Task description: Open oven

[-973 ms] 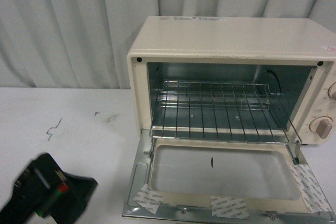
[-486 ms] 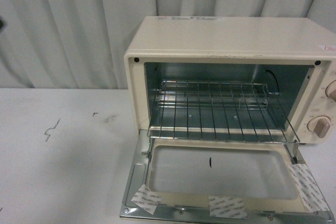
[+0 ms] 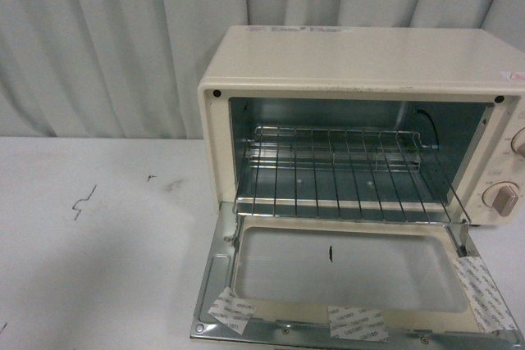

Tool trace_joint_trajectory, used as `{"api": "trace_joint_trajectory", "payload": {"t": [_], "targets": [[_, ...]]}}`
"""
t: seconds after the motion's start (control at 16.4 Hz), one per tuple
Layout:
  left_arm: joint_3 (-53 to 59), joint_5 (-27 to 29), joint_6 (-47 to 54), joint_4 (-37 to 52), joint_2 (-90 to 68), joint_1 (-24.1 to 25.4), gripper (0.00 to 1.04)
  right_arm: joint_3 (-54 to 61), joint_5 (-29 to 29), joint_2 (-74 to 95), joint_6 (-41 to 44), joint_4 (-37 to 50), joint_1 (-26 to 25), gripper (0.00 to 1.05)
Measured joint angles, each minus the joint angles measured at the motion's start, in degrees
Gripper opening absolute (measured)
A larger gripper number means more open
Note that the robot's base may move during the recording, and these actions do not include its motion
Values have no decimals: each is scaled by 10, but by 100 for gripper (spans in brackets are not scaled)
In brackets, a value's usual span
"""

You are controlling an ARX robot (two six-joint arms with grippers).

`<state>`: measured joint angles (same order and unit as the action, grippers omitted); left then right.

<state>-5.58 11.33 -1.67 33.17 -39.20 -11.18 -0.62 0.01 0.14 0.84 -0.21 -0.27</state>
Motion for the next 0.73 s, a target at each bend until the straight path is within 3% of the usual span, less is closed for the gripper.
{"api": "trace_joint_trajectory", "payload": {"t": [0.24, 0.36, 0.73], "targets": [[28, -48, 6, -63, 90, 46, 2, 0, 0, 0, 0, 0, 0, 98], [49, -105, 6, -57, 121, 111, 2, 0, 0, 0, 0, 0, 0, 98], [50, -113, 7, -162, 222, 111, 2, 0, 0, 0, 0, 0, 0, 98]]}}
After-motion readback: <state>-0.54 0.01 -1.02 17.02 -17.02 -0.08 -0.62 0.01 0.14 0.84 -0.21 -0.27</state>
